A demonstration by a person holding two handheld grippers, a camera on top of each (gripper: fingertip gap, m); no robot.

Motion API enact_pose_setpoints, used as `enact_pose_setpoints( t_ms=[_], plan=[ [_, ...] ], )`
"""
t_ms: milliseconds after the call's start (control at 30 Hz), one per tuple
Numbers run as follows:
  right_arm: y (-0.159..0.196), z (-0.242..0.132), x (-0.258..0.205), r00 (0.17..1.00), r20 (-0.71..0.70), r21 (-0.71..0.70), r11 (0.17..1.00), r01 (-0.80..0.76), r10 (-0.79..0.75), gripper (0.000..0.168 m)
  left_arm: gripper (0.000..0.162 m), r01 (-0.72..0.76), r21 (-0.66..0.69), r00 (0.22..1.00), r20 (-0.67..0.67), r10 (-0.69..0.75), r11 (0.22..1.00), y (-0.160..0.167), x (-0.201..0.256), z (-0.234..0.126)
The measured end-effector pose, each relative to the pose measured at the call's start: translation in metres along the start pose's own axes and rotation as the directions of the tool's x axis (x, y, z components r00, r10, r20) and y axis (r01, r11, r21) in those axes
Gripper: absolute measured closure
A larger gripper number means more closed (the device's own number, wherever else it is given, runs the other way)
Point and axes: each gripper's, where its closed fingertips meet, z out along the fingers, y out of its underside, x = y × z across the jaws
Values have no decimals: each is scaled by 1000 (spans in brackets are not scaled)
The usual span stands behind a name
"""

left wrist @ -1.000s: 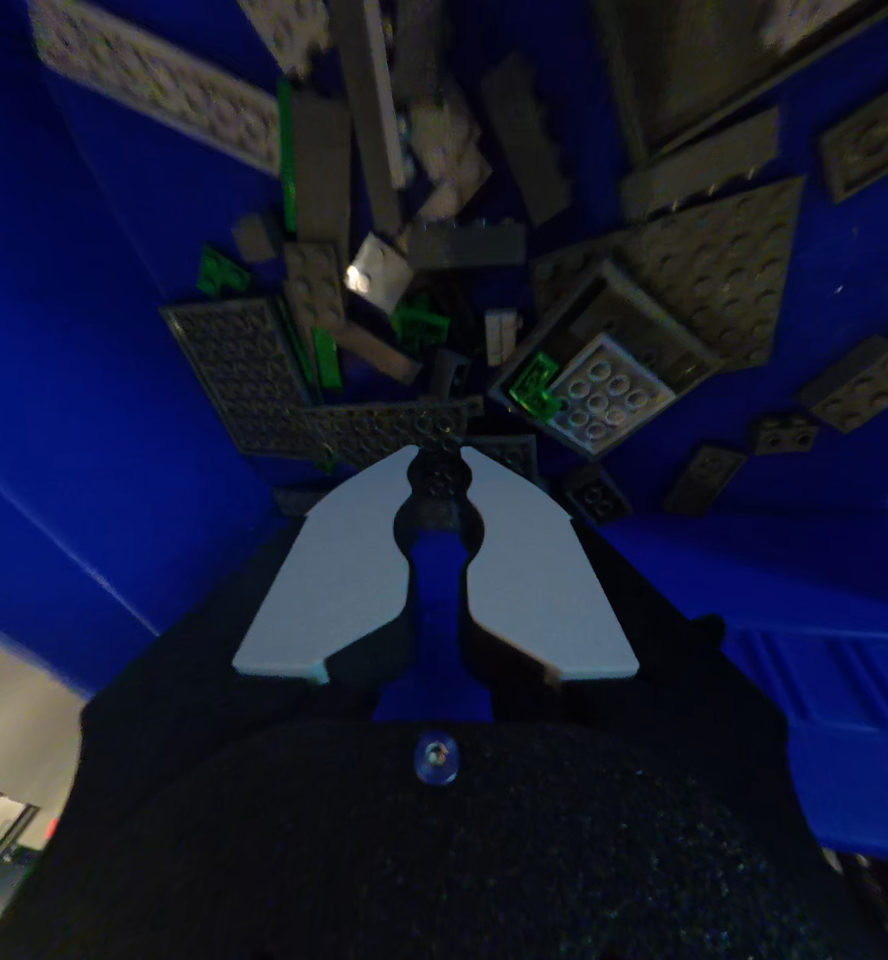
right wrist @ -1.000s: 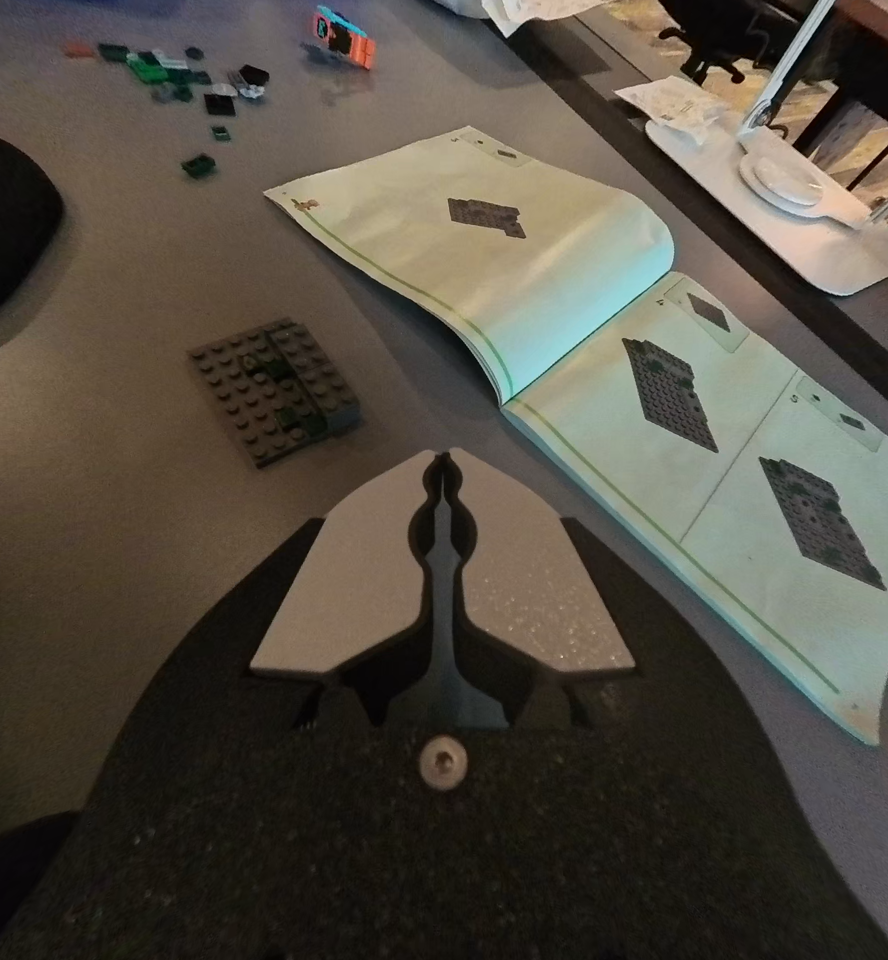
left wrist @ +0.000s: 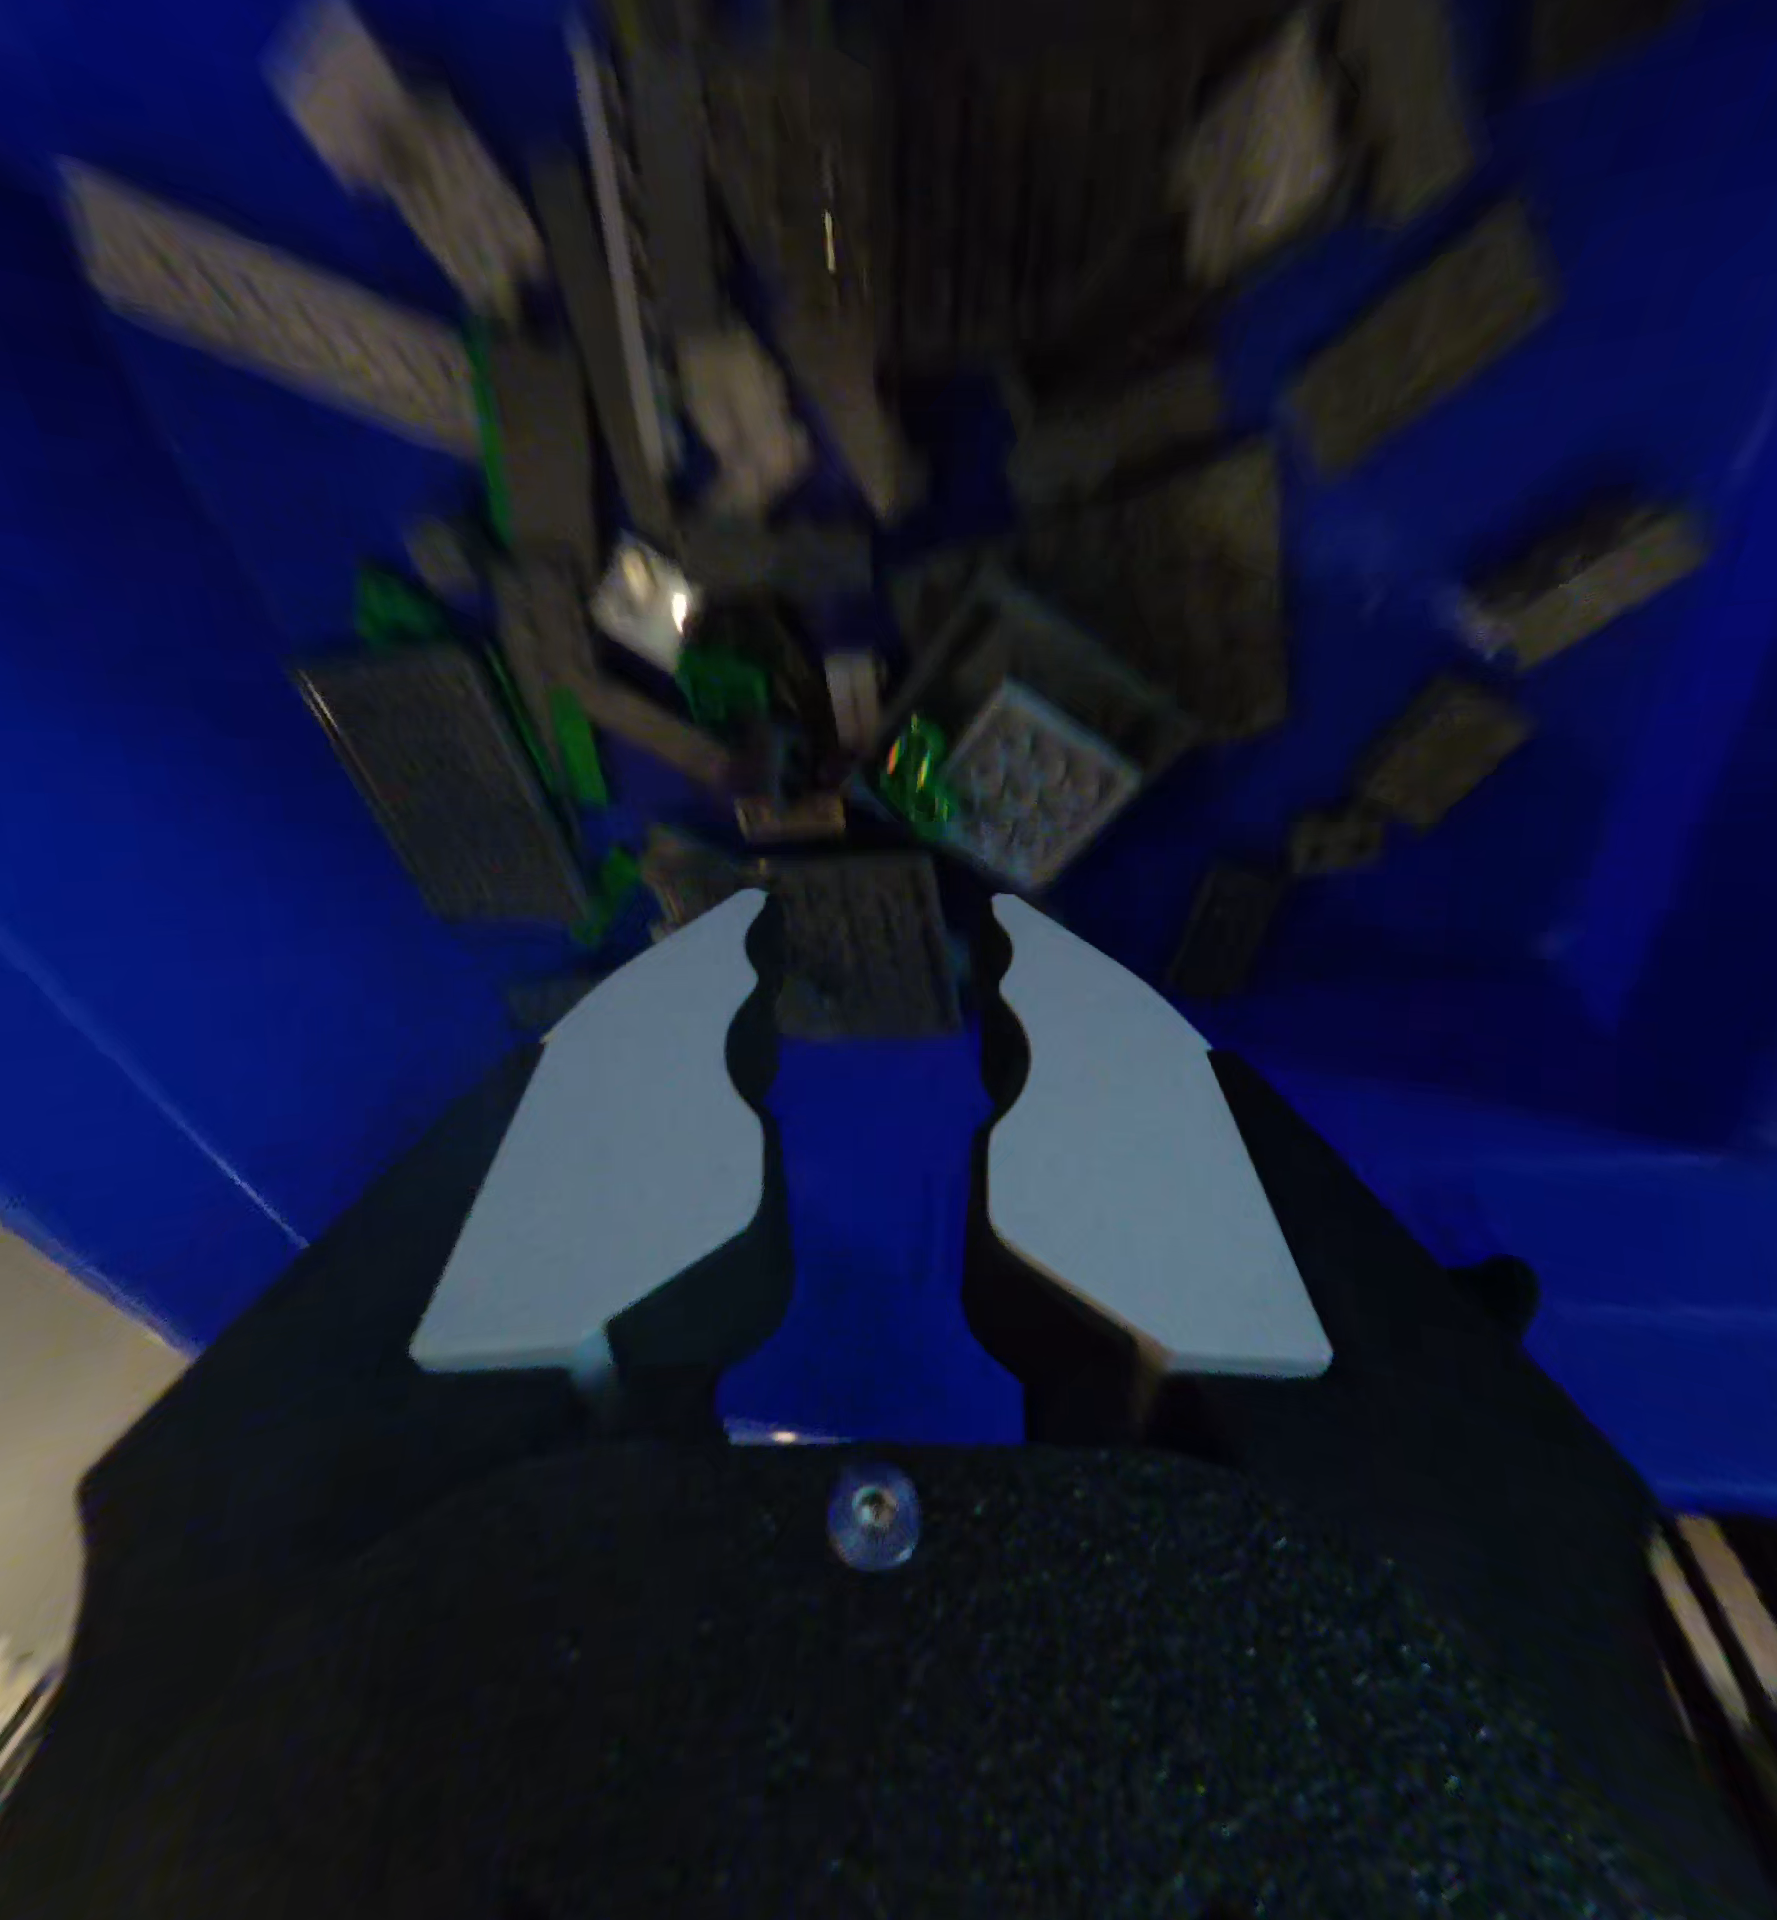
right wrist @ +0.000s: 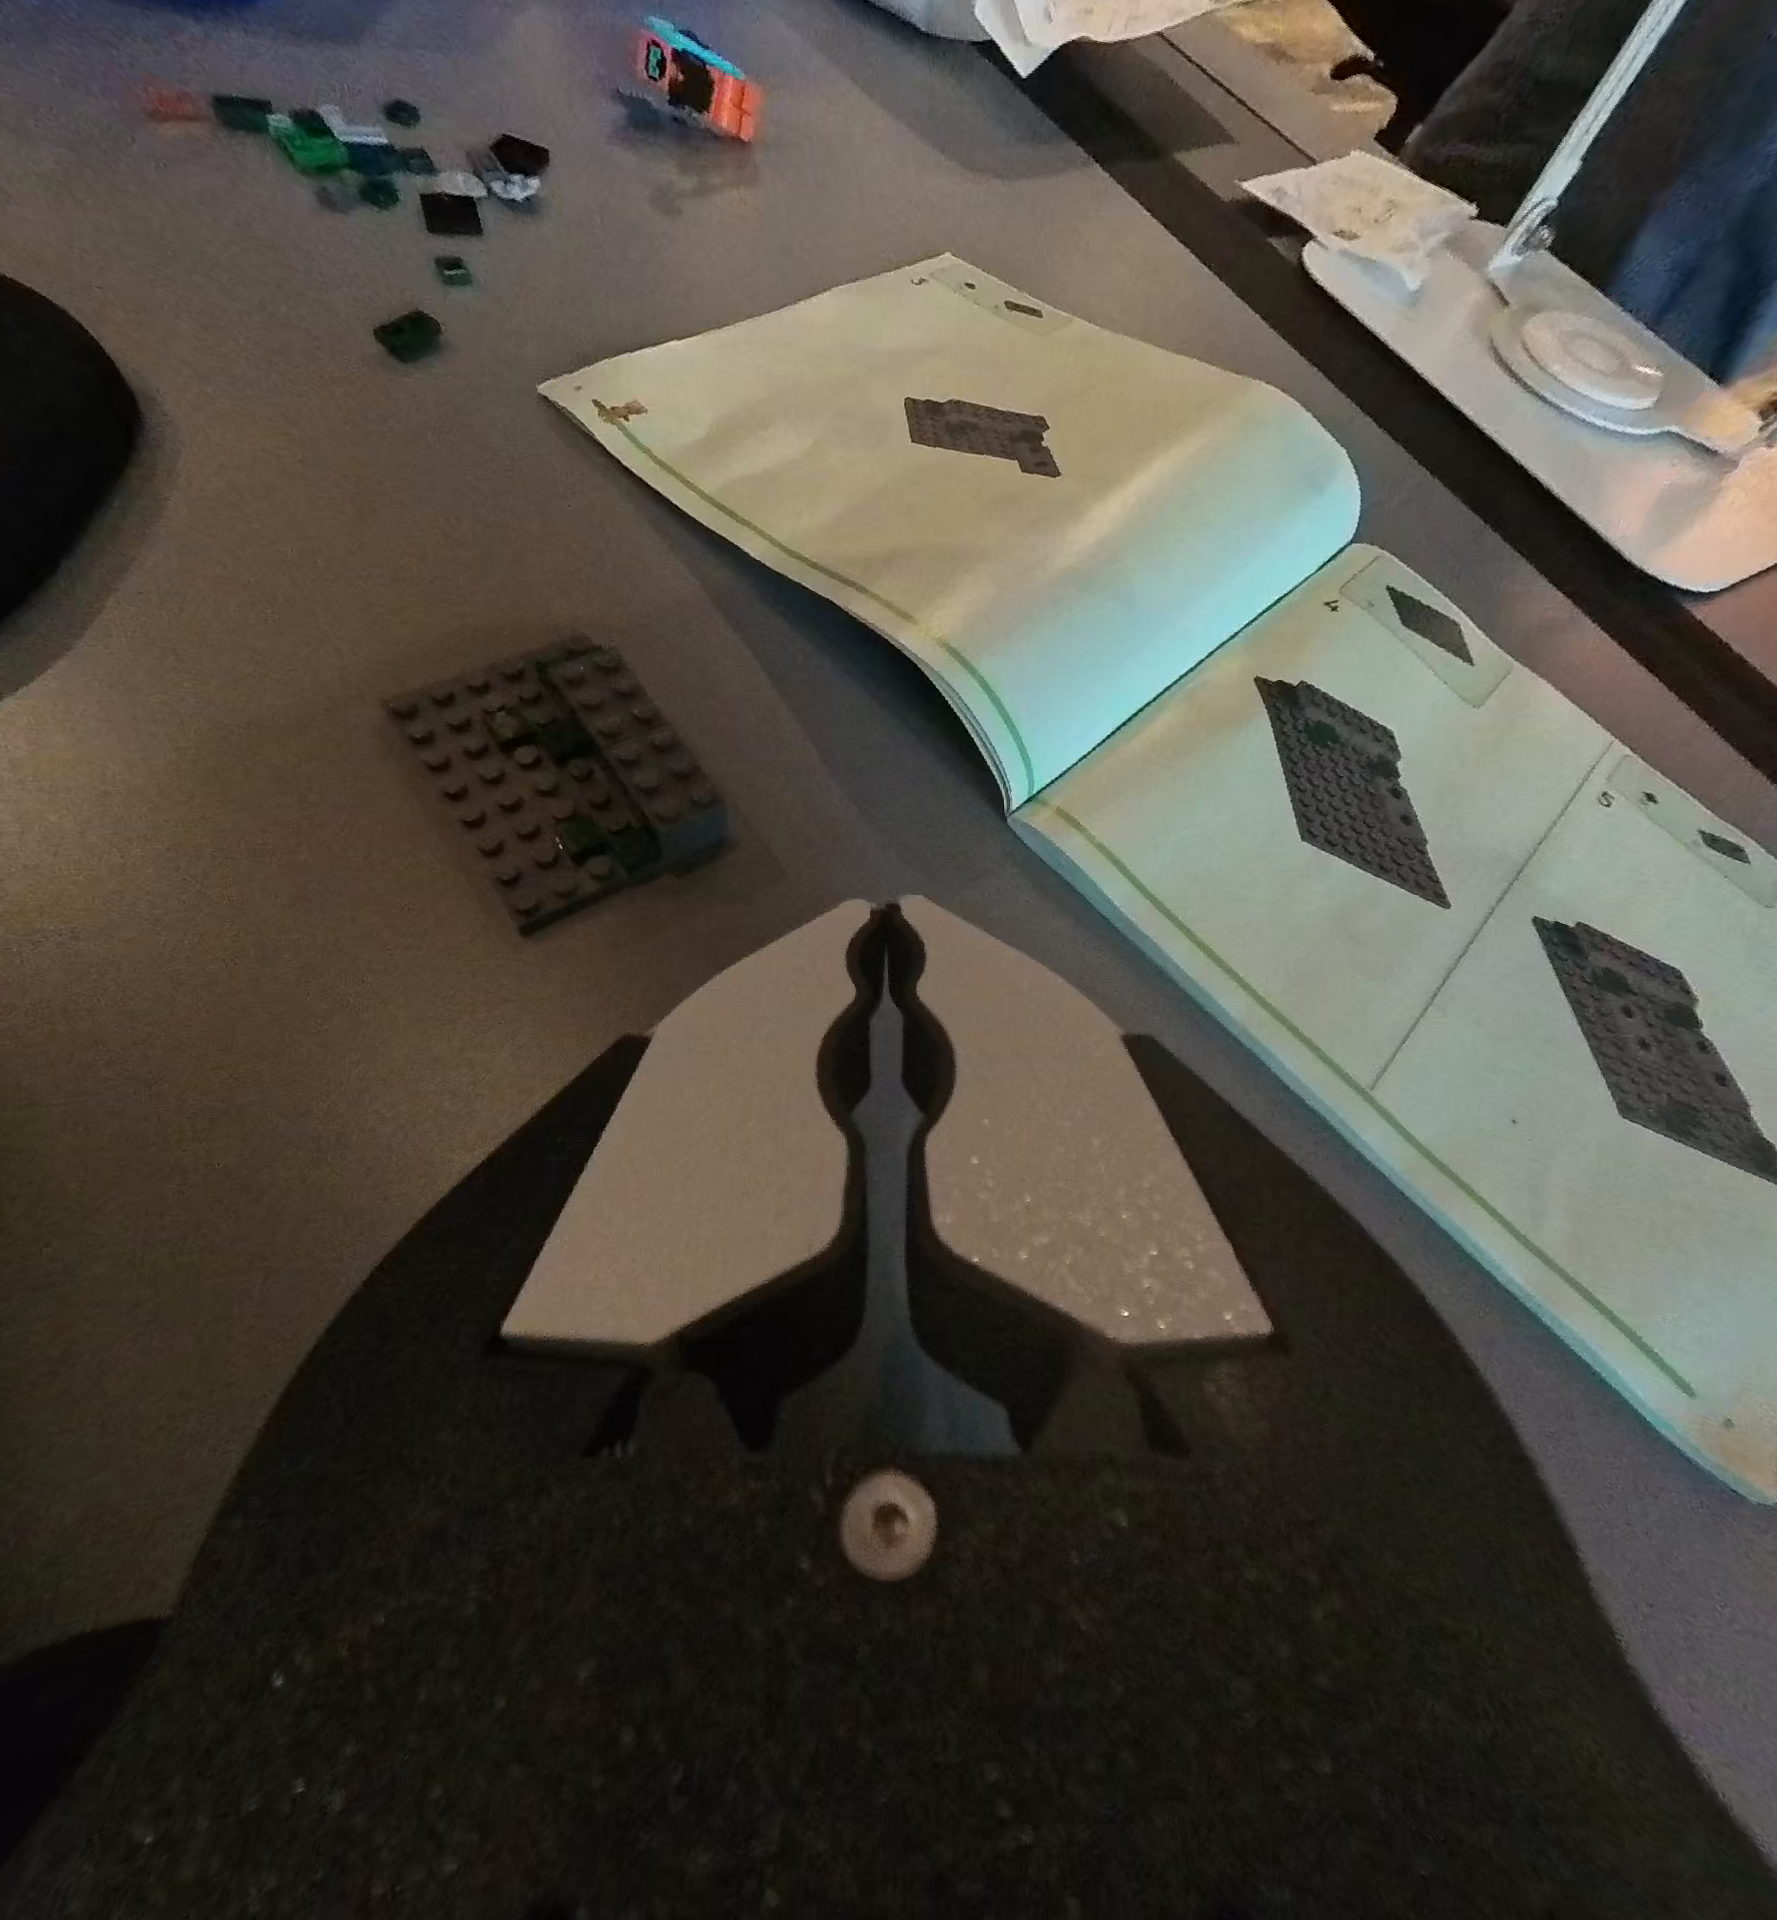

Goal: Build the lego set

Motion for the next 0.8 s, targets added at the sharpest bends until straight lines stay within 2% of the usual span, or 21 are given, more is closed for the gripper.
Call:
enact_pose_setpoints(
  t_ms=[200,367,567,800],
  plan=[
    [-1,0,-1,1000,6,3,1000,5,-5,168,129,-10,-202,998,57,22,979,25,-4,27],
    [-2,-2,0,1000,-2,11,1000,1,-1,168,137,-27,-233,997,68,44,972,24,-5,27],
    [-2,-2,0,1000,2,10,1000,2,-2,168,154,-32,-136,987,151,53,990,13,-21,4],
    [-2,-2,0,1000,3,12,1000,3,-3,168,157,-30,22,979,201,25,999,-10,-29,-30]
  ],
)
